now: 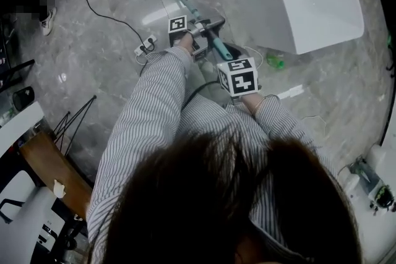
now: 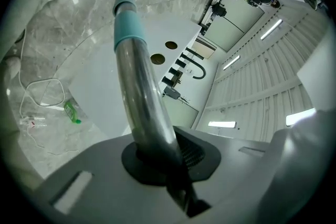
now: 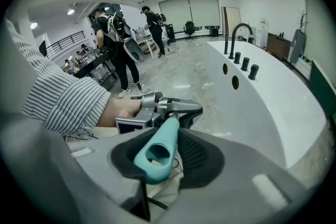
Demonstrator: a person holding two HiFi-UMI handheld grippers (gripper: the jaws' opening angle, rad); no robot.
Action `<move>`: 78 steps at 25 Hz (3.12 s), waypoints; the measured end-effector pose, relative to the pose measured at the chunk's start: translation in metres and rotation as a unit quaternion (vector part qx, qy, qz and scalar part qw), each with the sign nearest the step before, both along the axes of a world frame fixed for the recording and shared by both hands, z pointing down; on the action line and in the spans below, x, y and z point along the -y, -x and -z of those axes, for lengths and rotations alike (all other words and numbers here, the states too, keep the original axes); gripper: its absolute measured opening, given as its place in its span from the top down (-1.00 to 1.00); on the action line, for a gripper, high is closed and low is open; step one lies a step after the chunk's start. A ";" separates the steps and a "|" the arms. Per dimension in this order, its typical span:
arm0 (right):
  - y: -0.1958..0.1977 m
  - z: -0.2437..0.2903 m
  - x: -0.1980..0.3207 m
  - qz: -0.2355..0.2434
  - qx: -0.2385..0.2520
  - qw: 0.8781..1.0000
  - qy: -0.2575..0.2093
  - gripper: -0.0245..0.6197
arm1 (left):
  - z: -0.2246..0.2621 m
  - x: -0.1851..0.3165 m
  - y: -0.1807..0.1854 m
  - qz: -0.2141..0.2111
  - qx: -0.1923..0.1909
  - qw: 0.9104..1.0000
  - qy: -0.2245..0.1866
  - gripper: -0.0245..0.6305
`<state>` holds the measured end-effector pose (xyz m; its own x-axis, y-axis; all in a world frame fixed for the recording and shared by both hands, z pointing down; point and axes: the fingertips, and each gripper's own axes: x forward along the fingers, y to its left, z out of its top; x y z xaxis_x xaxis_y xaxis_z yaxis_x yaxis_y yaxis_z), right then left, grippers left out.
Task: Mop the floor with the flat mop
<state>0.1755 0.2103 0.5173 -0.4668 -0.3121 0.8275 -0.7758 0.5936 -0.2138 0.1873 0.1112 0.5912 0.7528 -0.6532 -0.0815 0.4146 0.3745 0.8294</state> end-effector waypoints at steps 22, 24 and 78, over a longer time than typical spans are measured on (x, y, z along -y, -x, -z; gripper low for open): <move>-0.076 0.012 -0.065 -0.001 0.008 1.000 -0.011 0.57 | 0.014 -0.067 -0.074 0.011 -0.028 0.999 -0.019 0.85; -0.070 0.014 -0.064 0.011 0.009 1.000 -0.018 0.57 | 0.018 -0.066 -0.067 0.015 -0.035 0.999 -0.027 0.78; 0.285 -0.021 0.358 -0.046 0.003 0.999 0.026 0.57 | -0.027 0.345 0.296 -0.037 0.033 0.999 0.014 0.57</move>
<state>-0.1090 -0.1474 0.5387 -0.4432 -0.3107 0.8408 -0.8248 0.5088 -0.2468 -0.1091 -0.2339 0.6187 0.8028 -0.5961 -0.0121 0.3289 0.4258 0.8429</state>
